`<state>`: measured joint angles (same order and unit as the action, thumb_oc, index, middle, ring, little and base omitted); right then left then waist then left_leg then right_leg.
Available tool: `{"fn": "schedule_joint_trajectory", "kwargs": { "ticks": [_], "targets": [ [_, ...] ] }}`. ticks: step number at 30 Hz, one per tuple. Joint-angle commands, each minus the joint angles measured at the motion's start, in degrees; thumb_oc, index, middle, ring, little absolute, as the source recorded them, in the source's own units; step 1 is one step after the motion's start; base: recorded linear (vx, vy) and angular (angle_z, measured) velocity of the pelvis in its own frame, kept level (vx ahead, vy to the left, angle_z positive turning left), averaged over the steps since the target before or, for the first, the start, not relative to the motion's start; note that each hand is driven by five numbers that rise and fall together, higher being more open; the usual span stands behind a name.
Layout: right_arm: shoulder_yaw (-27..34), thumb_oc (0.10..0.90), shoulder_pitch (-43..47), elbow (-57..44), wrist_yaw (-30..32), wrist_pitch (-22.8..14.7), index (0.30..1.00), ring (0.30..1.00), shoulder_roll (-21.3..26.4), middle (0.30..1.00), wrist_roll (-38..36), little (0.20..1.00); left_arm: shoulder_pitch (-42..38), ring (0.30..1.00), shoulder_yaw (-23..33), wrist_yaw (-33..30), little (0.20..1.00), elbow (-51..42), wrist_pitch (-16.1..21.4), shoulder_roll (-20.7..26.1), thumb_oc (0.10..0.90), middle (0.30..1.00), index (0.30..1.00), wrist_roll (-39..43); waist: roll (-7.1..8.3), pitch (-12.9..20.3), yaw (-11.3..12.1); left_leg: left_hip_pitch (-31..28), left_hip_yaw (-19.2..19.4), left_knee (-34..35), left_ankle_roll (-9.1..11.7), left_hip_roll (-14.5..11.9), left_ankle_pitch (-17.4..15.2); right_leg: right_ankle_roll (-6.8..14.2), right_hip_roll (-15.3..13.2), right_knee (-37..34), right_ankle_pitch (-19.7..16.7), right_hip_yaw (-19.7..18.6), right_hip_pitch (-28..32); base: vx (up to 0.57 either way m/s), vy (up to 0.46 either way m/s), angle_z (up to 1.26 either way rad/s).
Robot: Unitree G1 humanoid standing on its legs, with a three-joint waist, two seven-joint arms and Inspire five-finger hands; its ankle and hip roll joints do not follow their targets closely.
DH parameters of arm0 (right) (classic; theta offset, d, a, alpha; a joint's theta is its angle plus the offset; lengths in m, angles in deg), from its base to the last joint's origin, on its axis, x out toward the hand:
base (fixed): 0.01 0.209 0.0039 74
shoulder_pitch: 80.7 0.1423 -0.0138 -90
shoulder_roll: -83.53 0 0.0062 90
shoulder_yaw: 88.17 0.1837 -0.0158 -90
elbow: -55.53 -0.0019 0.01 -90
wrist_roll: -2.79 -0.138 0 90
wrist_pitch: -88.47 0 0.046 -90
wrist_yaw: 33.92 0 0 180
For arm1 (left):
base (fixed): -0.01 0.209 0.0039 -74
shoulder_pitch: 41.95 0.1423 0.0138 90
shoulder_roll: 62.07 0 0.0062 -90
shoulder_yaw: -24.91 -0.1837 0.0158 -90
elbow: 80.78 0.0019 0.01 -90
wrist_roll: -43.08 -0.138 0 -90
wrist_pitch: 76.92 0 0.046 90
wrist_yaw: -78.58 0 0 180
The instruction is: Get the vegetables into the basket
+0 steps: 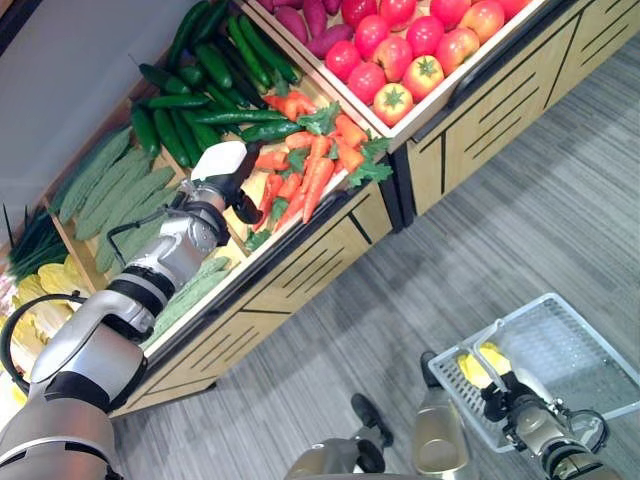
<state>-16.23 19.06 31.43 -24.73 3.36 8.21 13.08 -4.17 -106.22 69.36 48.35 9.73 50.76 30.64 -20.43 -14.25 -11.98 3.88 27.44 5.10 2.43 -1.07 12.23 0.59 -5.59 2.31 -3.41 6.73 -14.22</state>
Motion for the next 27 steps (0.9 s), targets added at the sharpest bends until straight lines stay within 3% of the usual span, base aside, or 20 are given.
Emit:
{"fn": "schedule_joint_trajectory", "kwargs": {
  "ticks": [1, 27],
  "targets": [
    [-0.7, 0.4, -4.0, 1.8, -0.4, 0.1, 0.3, 0.3, -1.8, 0.3, -0.9, 0.3, -4.6, 1.0, 6.3, -2.6, 1.0, 4.6, -1.0, 2.5, 0.9, 1.0, 1.0, -1.6, -0.94, 1.7, -0.3, 1.2, -0.5, -0.1, 4.6, -2.9, -7.2, 3.9, 0.9, -7.3, 2.8, -1.9, 3.2, -0.02, -0.049, -0.06],
    [-2.4, 0.4, -2.6, 2.6, -0.2, 0.1, 0.3, 0.3, -1.0, 0.3, -2.5, 0.3, -11.0, 1.0, 3.3, 0.3, 1.0, 21.2, -4.7, -6.0, 0.9, 1.0, 1.0, -7.4, -3.23, 2.2, -0.8, 3.0, 0.8, -0.1, 4.9, -3.2, -6.2, 3.6, 1.2, -7.3, 1.8, -3.6, 0.2, -0.01, -0.029, -0.05]
  ]
}}
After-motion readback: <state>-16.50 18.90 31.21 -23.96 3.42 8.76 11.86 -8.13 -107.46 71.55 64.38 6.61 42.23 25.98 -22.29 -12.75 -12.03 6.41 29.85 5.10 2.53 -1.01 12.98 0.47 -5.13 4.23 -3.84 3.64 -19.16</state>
